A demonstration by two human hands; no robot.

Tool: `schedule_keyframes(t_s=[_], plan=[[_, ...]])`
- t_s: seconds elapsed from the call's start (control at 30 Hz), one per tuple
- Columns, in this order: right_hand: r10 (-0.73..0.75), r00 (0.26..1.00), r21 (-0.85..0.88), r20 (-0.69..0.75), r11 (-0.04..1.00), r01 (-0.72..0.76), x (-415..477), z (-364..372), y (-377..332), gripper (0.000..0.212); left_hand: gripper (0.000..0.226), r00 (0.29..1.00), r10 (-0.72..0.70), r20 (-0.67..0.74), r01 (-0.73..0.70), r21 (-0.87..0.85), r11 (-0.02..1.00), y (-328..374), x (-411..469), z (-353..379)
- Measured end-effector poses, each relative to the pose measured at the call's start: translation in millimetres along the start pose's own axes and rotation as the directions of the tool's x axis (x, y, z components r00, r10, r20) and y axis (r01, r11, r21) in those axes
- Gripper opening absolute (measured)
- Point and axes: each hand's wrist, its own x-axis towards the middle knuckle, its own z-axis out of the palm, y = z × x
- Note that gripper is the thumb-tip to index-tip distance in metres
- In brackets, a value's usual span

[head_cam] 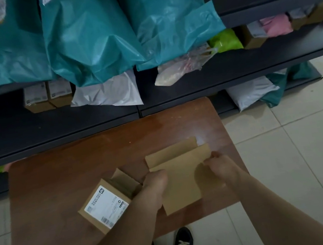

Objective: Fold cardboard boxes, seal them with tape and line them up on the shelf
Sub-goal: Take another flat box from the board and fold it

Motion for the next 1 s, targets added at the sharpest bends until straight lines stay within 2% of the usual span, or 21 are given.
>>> schedule_keyframes(t_s=[0.1,0.2,0.3,0.47,0.57,0.67,0.77,0.87,1.0], plan=[[0.046,0.999,0.046,0.014,0.998,-0.047,-9.6,-4.7,-2.4,0.042,0.011,0.999,0.034,-0.006,-0.034,0.003,0.999,-0.5,-6.0,-4.7],[-0.042,0.999,0.033,0.028,0.999,0.041,-30.8,-12.7,-6.1,0.033,0.014,0.997,0.072,-0.007,-0.072,-0.005,0.997,5.7,-24.8,-10.3],[-0.090,0.995,0.017,-0.036,0.996,0.091,-56.9,-26.0,-18.1,0.024,0.028,0.994,0.110,0.005,-0.110,0.030,0.993,13.5,-48.4,-17.2],[-0.166,0.978,-0.015,-0.129,0.986,0.166,-113.1,-65.8,-48.6,0.009,0.030,0.983,0.167,0.072,-0.170,0.046,0.984,32.7,-121.0,-31.1],[-0.204,0.961,-0.041,-0.185,0.979,0.200,-156.5,-92.1,-71.5,0.019,0.012,0.968,0.219,0.120,-0.220,0.001,0.975,44.3,-174.3,-39.1],[-0.289,0.930,-0.123,-0.224,0.956,0.268,-194.8,-116.9,-90.4,0.020,0.019,0.949,0.271,0.160,-0.271,-0.026,0.962,55.4,-230.0,-48.3],[-0.357,0.900,-0.229,-0.249,0.925,0.303,-231.8,-141.0,-108.6,0.041,0.015,0.934,0.305,0.186,-0.305,-0.029,0.952,69.2,-280.5,-60.0],[-0.402,0.872,-0.284,-0.279,0.902,0.325,-272.7,-164.0,-129.9,0.051,0.018,0.906,0.368,0.209,-0.372,-0.020,0.928,85.8,-328.9,-73.6],[-0.485,0.799,-0.394,-0.355,0.853,0.343,-325.5,-193.9,-161.3,0.055,0.019,0.849,0.501,0.167,-0.511,0.021,0.859,109.1,-386.4,-90.5]])
